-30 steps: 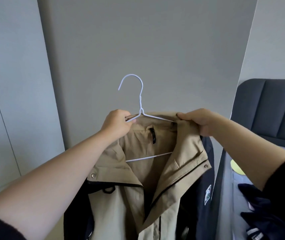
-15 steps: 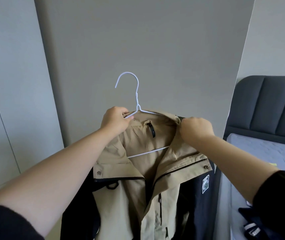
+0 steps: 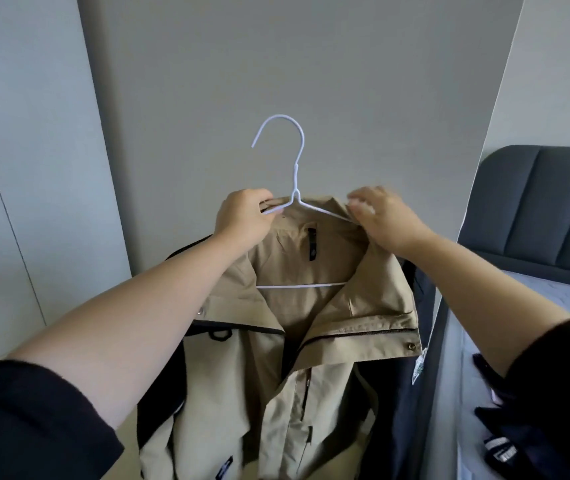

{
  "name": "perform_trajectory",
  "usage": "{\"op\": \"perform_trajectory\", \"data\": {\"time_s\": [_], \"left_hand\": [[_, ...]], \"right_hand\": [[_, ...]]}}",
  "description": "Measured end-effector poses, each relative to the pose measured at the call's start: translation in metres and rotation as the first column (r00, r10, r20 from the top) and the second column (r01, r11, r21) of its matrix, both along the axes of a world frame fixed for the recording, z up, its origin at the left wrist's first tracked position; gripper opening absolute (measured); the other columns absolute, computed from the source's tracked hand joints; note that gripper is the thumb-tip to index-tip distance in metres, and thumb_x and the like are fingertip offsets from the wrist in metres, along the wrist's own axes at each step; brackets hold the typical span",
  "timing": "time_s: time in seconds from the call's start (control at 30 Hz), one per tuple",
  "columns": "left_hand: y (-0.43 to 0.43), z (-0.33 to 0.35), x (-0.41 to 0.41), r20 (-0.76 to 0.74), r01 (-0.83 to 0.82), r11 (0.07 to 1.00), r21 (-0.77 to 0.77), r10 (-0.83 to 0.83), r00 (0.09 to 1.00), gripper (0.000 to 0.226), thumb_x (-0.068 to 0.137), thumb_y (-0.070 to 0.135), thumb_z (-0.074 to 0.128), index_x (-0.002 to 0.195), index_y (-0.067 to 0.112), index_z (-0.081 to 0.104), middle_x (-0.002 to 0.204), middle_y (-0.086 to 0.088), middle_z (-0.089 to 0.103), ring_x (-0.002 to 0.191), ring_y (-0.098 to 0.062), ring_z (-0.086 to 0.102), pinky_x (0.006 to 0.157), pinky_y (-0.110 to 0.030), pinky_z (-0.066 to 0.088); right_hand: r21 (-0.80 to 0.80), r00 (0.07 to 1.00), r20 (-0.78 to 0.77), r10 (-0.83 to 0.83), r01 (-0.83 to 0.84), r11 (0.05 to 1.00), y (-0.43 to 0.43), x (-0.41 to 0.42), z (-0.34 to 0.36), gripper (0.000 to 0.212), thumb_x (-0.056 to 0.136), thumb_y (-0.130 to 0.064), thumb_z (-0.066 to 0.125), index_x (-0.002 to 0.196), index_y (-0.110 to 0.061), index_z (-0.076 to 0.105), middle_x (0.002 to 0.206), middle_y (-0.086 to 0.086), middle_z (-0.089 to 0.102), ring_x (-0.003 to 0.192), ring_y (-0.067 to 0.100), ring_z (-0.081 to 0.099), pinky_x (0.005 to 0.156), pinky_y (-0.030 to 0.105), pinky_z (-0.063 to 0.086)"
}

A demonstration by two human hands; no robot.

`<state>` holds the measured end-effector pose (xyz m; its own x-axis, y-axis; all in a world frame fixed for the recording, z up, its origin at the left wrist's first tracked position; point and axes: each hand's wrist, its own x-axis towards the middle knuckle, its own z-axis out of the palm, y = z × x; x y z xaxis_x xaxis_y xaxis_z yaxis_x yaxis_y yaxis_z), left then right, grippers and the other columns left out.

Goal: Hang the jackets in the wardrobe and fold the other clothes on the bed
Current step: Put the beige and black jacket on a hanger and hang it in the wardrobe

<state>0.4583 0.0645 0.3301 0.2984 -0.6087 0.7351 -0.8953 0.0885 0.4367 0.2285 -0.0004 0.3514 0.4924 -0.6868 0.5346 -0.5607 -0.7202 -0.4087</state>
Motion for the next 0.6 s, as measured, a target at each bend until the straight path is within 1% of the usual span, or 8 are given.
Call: {"op": "perform_trajectory", "data": {"time_s": [0.03,0.1,0.23,0.3,0.37,0.47,0.53,0.6], "left_hand": [[-0.001,0.001,-0.001,0.001,0.002,1.0,-0.005,-0.002,1.0,0.024,0.084,0.027,0.068,0.072,0.007,0.062,0.066,-0.01,0.059,0.069,-0.03,0.055,0.057,-0.034,0.04],[-0.002,0.002,-0.002,-0.017,-0.005,1.0,0.003,0.006,1.0,0.024,0.083,0.028,0.069,0.071,0.008,0.062,0.064,-0.007,0.058,0.069,-0.029,0.055,0.056,-0.032,0.035],[-0.001,0.008,-0.003,-0.042,0.026,0.993,0.116,-0.021,0.999,0.021,0.083,0.03,0.07,0.076,0.011,0.064,0.063,0.0,0.054,0.071,-0.024,0.053,0.061,-0.029,0.036],[0.003,0.012,-0.001,-0.045,0.127,0.971,0.204,-0.12,0.992,0.015,0.082,0.028,0.071,0.087,0.014,0.068,0.078,-0.003,0.063,0.078,-0.023,0.057,0.068,-0.029,0.04],[0.012,0.013,0.006,-0.037,0.154,0.97,0.188,-0.149,0.988,0.018,0.081,0.03,0.072,0.096,0.019,0.07,0.091,0.001,0.065,0.086,-0.018,0.059,0.077,-0.028,0.043],[0.026,0.005,0.02,0.037,-0.126,0.977,0.173,0.121,0.992,0.032,0.078,0.052,0.066,0.088,0.023,0.061,0.086,0.007,0.059,0.08,-0.015,0.054,0.068,-0.028,0.04],[0.031,-0.005,0.026,0.07,-0.303,0.889,0.345,0.297,0.952,0.048,0.075,0.068,0.057,0.083,0.02,0.055,0.08,0.005,0.058,0.076,-0.019,0.055,0.062,-0.029,0.038],[0.03,-0.018,0.027,0.108,-0.33,0.765,0.552,0.327,0.939,0.055,0.076,0.073,0.051,0.081,0.019,0.056,0.081,0.001,0.06,0.08,-0.024,0.058,0.064,-0.029,0.041]], "right_hand": [[0.102,0.99,-0.136,0.027,-0.013,0.995,-0.001,0.003,0.001,0.03,0.1,-0.039,0.04,0.086,-0.02,0.059,0.088,0.001,0.057,0.093,0.026,0.051,0.076,0.032,0.037],[0.128,0.964,-0.267,0.019,0.016,0.992,-0.004,0.009,0.0,0.036,0.099,-0.036,0.043,0.071,-0.016,0.053,0.073,0.0,0.053,0.081,0.024,0.049,0.065,0.03,0.032],[-0.1,0.985,-0.098,-0.143,0.133,0.986,-0.008,0.016,-0.013,0.041,0.095,-0.024,0.052,0.057,-0.021,0.036,0.063,0.0,0.044,0.072,0.026,0.044,0.06,0.031,0.027],[-0.142,0.978,-0.005,-0.21,0.208,0.968,-0.008,0.016,-0.02,0.041,0.095,-0.023,0.051,0.058,-0.022,0.033,0.065,0.001,0.044,0.071,0.028,0.044,0.059,0.032,0.026],[-0.179,0.959,0.028,-0.281,0.281,0.943,-0.012,0.013,-0.028,0.038,0.095,-0.024,0.051,0.061,-0.019,0.035,0.071,0.006,0.052,0.074,0.033,0.049,0.06,0.032,0.026],[-0.227,0.931,0.08,-0.356,0.365,0.903,-0.018,0.004,-0.035,0.028,0.094,-0.024,0.052,0.069,-0.015,0.042,0.081,0.017,0.062,0.079,0.038,0.056,0.059,0.033,0.026],[-0.235,0.924,0.105,-0.368,0.383,0.893,-0.019,0.0,-0.037,0.026,0.094,-0.023,0.053,0.071,-0.014,0.044,0.08,0.018,0.062,0.078,0.039,0.056,0.058,0.033,0.027],[-0.239,0.92,0.123,-0.372,0.391,0.889,-0.019,0.0,-0.037,0.026,0.094,-0.023,0.053,0.072,-0.013,0.044,0.074,0.015,0.058,0.073,0.037,0.053,0.057,0.033,0.026]]}}
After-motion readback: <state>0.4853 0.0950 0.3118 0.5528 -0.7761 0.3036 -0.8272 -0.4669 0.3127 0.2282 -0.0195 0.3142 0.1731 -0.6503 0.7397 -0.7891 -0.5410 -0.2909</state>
